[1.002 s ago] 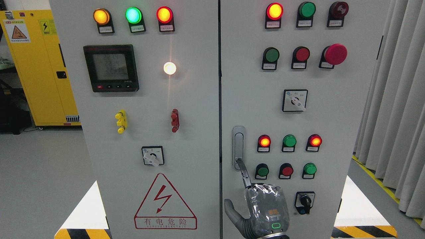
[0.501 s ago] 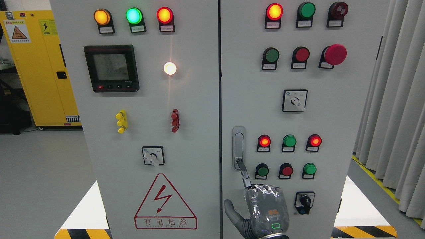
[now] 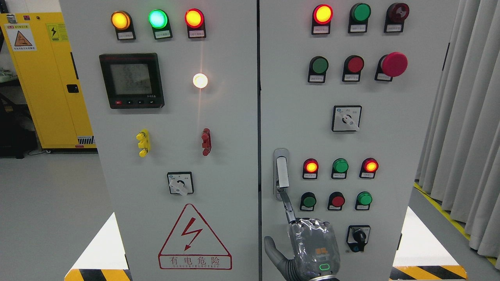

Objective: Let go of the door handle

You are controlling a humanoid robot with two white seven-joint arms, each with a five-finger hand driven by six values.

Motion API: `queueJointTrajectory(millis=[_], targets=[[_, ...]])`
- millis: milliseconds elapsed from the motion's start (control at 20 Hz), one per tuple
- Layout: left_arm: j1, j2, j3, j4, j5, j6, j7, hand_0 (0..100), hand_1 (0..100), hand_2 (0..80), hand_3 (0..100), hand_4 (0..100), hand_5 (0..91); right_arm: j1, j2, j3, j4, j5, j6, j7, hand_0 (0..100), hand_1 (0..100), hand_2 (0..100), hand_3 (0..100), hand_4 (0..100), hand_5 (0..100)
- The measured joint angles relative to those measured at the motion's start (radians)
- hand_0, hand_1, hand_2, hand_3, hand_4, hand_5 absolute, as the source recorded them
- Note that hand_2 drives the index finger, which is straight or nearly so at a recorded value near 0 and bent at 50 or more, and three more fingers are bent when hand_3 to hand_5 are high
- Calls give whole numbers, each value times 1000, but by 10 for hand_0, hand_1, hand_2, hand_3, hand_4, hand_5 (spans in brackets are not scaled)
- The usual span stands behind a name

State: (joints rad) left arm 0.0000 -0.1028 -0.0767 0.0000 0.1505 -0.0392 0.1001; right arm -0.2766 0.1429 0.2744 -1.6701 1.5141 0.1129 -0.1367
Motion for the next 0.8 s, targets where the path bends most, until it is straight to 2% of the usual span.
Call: queueJointTrajectory(millis=[802], targets=[[0,0,0,0,0,0,0,120,556,0,0,0,0,8,0,2,-1,-1,-3,4,383,366,0,978,990,1000]])
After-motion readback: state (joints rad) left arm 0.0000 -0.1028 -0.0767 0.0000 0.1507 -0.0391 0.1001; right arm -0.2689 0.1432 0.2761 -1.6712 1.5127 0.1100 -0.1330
